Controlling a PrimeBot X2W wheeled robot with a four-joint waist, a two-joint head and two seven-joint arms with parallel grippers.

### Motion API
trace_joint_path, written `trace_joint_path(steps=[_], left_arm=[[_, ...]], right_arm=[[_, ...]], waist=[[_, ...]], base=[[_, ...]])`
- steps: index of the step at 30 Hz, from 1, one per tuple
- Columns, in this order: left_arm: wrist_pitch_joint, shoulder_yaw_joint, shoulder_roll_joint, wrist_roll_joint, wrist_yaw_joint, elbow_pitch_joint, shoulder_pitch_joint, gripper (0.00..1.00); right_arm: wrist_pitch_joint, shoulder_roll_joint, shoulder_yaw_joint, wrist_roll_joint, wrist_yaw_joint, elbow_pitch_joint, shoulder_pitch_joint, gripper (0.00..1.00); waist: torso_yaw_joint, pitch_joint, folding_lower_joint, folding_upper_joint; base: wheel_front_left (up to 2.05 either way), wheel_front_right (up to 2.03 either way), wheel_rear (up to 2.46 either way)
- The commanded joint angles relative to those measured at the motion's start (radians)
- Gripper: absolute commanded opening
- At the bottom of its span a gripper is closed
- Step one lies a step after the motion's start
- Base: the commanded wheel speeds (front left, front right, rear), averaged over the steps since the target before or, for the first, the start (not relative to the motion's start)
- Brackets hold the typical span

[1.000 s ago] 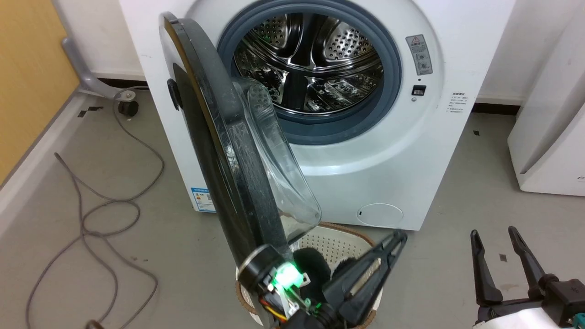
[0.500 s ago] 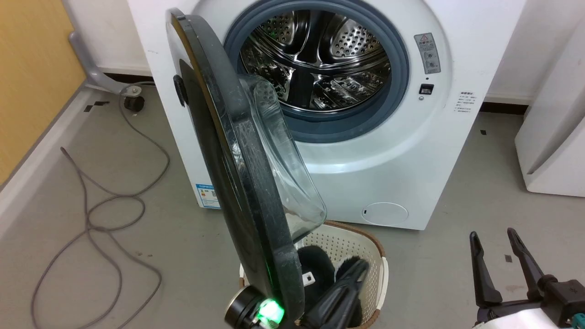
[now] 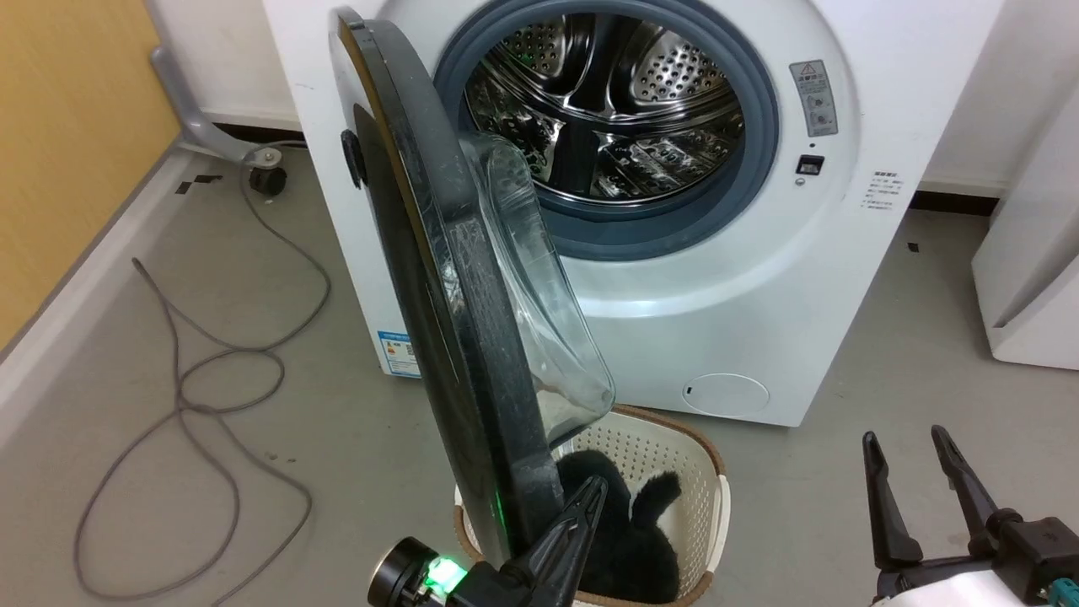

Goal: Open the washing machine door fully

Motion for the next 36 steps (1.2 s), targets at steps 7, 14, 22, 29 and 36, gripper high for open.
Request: trace_joint_path(steps=[7, 14, 22, 29, 36], left_arm=[[-0.004, 0.051, 0.015, 0.008, 0.011, -0.013, 0.052, 0.0], [-0.004, 0.099, 0.041, 0.013, 0.032, -0.067, 0.119, 0.0], [-0.004, 0.157, 0.057, 0.014, 0.038, -0.065, 0.114, 0.0], [-0.004, 0.233, 0.07, 0.0, 0.054, -0.055, 0.113, 0.0], [-0.004, 0.33, 0.097, -0.01, 0.054, -0.038, 0.079, 0.0]], right_arm=[[-0.005, 0.005, -0.007, 0.006, 0.001, 0.004, 0.011, 1.0], [-0.005, 0.005, -0.017, 0.011, 0.001, 0.005, 0.018, 1.0], [-0.005, 0.005, -0.017, 0.011, 0.001, 0.009, 0.021, 1.0], [-0.005, 0.005, -0.017, 0.011, 0.001, 0.009, 0.019, 1.0], [-0.005, 0.005, -0.021, 0.002, 0.001, 0.009, 0.007, 1.0]], waist=[[0.038, -0.001, 0.0, 0.0], [0.105, -0.003, 0.0, 0.0], [0.203, -0.004, 0.0, 0.0], [0.273, 0.004, 0.0, 0.0], [0.326, 0.034, 0.0, 0.0]], base=[[0.0, 0.0, 0.0], [0.0, 0.0, 0.0], [0.0, 0.0, 0.0], [0.0, 0.0, 0.0], [0.0, 0.0, 0.0]])
